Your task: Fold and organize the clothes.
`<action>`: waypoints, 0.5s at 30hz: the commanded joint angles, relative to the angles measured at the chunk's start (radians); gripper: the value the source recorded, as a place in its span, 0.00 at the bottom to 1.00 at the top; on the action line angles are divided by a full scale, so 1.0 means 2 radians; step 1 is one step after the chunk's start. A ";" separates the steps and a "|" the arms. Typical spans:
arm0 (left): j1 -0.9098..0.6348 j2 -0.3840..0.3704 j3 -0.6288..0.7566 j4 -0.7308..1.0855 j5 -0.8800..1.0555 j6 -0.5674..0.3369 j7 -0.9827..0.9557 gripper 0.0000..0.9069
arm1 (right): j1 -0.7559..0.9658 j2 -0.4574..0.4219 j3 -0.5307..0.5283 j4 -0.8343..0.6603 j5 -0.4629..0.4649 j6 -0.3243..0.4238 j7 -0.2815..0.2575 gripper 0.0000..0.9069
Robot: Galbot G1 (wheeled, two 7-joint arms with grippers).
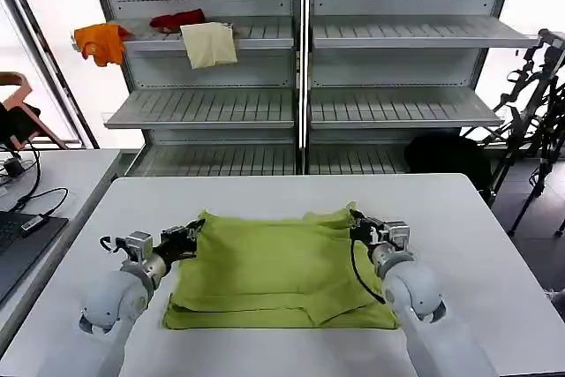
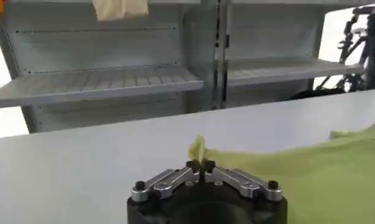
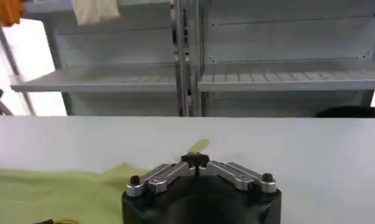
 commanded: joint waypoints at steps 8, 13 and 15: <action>0.117 0.017 -0.059 -0.073 -0.044 -0.002 0.039 0.00 | -0.135 -0.002 0.035 0.122 -0.017 0.002 -0.011 0.00; 0.136 0.025 -0.065 -0.085 -0.040 -0.002 0.051 0.00 | -0.165 0.002 0.048 0.140 -0.031 0.003 -0.013 0.00; 0.140 0.026 -0.067 -0.085 -0.037 -0.003 0.056 0.00 | -0.173 0.002 0.051 0.144 -0.034 0.003 -0.014 0.00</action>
